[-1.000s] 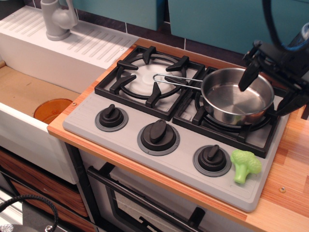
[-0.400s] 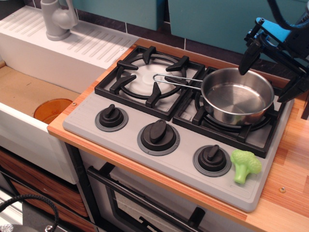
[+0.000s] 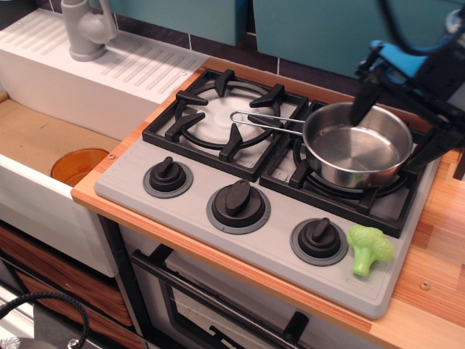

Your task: Put pot or pan on stove and put cauliflower in pot or pan

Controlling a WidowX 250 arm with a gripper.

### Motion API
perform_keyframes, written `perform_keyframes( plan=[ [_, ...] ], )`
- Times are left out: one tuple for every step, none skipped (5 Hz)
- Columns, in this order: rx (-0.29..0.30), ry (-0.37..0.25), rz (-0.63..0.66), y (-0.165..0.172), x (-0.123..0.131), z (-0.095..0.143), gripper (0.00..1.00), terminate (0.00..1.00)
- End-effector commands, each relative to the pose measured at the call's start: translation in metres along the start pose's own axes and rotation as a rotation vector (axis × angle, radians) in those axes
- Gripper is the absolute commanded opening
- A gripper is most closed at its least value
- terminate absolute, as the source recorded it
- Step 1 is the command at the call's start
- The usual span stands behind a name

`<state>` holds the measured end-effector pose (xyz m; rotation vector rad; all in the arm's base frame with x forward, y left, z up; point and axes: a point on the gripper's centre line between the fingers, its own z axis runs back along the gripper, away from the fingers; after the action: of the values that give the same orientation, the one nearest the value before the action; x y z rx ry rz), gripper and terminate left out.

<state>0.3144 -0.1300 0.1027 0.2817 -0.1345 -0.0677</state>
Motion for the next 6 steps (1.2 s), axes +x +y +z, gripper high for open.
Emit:
perform_keyframes(
  plan=[
    [0.002,-0.091,0.102,-0.033,-0.014,0.026,1.00,0.00],
    [-0.004,-0.100,0.126,-0.040,-0.021,0.012,1.00,0.00],
    [-0.010,-0.112,0.121,-0.042,-0.031,0.001,1.00,0.00],
    [0.008,-0.110,0.136,-0.038,-0.038,-0.011,1.00,0.00],
    [0.013,-0.112,0.144,-0.035,-0.045,-0.023,1.00,0.00],
    [0.008,-0.125,0.162,-0.039,-0.050,-0.034,1.00,0.00]
  ],
)
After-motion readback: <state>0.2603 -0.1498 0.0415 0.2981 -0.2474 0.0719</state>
